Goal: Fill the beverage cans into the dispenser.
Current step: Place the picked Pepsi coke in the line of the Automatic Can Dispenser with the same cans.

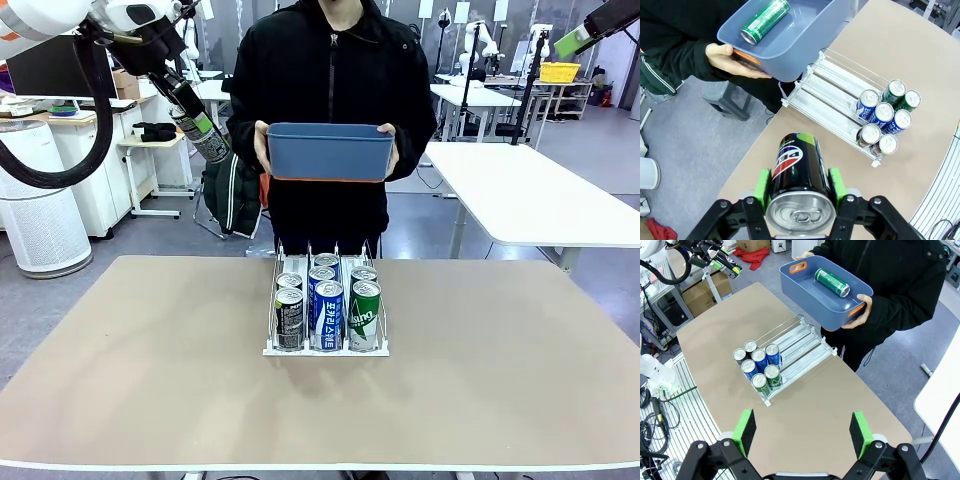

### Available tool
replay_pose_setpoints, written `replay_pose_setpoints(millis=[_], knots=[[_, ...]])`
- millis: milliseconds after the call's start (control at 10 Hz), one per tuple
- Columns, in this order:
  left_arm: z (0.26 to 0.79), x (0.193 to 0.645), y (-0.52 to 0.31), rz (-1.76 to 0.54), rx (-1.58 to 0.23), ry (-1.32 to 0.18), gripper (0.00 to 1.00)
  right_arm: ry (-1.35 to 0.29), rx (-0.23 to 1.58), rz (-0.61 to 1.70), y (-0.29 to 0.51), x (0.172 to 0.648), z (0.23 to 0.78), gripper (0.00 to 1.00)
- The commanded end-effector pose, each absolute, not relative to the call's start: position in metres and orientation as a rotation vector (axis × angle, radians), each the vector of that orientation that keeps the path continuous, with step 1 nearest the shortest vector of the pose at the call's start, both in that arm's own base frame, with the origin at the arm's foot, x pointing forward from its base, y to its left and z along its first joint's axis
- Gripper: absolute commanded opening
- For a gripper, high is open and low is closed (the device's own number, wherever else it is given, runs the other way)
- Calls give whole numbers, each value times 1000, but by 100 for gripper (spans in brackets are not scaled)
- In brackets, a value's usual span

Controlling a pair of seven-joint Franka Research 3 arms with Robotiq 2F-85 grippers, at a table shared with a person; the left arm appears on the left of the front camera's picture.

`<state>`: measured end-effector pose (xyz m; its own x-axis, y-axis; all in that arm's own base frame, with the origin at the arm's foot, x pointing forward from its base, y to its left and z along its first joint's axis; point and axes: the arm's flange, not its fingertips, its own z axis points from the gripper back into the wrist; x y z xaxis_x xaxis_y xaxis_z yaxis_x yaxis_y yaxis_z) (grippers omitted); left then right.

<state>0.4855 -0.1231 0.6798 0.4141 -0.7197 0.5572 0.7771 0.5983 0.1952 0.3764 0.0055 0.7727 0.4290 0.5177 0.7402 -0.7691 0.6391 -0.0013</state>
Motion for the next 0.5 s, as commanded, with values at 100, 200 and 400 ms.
replay_pose_setpoints(millis=[100, 200, 400], knots=[[681, 485, -122, -939, -97, -656, 38, -776, 367, 826, 6, 376, 771, 100], [680, 485, -123, -942, -99, -649, 58, -776, 367, 826, 6, 376, 771, 100], [677, 474, -143, -874, -67, -567, 58, -776, 367, 826, 6, 376, 771, 100]])
